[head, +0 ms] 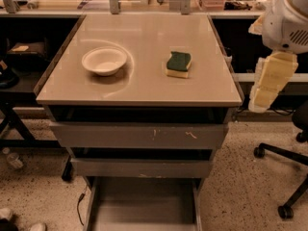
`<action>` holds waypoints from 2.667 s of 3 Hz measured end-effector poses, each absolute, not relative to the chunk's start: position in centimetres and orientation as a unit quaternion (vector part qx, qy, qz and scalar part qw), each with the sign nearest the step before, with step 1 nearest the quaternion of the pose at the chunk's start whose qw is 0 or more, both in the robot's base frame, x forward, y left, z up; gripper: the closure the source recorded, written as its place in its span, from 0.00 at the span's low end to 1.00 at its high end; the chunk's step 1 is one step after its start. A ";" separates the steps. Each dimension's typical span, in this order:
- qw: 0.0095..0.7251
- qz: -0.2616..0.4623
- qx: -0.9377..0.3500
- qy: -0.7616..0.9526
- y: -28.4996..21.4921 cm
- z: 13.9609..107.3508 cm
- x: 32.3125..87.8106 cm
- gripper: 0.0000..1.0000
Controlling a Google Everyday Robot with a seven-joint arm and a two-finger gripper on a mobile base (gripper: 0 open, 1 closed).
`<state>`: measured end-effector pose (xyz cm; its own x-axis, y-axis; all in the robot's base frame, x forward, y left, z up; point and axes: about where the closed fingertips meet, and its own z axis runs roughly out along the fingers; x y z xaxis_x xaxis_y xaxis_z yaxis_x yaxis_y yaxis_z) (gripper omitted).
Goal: Place sponge into bottom drawer
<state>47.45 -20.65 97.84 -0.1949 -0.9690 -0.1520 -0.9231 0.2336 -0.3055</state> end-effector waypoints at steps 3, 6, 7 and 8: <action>0.145 -0.095 -0.628 0.759 -17.9 97.9 59.2 0.00; 0.174 -0.060 -0.635 0.750 -15.2 96.0 64.1 0.00; 0.171 -0.051 -0.641 0.747 -13.8 94.8 67.1 0.00; 0.161 -0.051 -0.645 0.745 -12.8 92.0 71.5 0.00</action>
Offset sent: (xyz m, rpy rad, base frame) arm 0.1351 0.0191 0.0088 -0.1242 0.0043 0.0309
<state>71.50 -12.82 92.00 -0.1157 -0.9780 -0.1738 -0.9454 0.1621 -0.2828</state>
